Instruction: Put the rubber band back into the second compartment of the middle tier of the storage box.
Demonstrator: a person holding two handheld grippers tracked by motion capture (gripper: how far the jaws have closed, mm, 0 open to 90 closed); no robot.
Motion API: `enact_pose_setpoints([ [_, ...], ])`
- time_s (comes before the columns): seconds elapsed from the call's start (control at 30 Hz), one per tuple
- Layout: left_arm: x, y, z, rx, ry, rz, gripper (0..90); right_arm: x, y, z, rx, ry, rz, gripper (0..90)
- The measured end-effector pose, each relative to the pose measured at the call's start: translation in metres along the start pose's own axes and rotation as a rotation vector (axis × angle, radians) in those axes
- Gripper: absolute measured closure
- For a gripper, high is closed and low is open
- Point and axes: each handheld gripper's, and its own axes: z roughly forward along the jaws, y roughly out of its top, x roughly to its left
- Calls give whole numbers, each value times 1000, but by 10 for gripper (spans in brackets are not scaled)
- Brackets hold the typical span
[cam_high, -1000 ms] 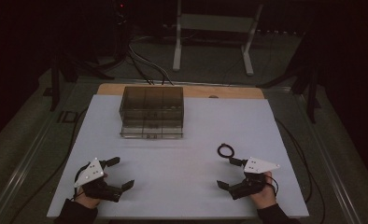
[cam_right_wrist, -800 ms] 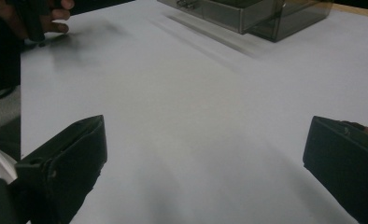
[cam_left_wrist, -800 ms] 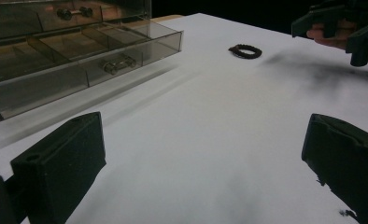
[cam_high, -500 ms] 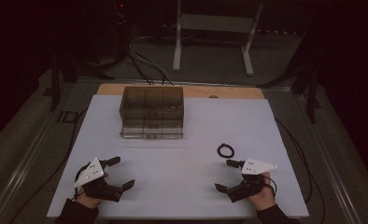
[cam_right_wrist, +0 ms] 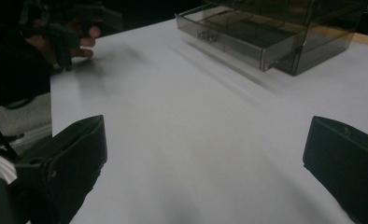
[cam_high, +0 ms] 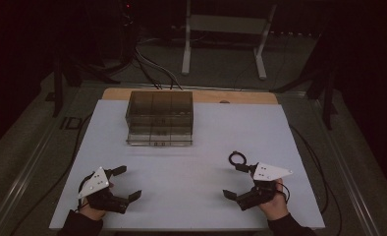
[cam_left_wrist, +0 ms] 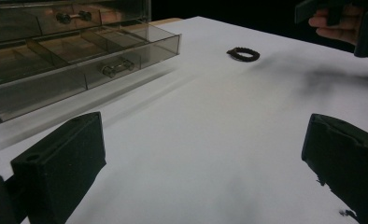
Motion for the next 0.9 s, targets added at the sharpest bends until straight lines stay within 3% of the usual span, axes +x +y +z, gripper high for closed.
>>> enact_pose_setpoints([
  [0.27, 0, 0, -1, -3, 3, 0, 4, -2, 9, -2, -27, -4, 11, 0],
  [0.37, 0, 0, -1, 3, 6, -1, 4, -4, 12, -4, -48, 14, 40, 0],
  [0.63, 0, 0, -2, -3, 3, 2, 4, -9, 24, -5, -71, -26, 5, 0],
  [0.9, 0, 0, -2, -4, 2, -2, 4, -18, 30, -9, -94, -52, 25, 0],
])
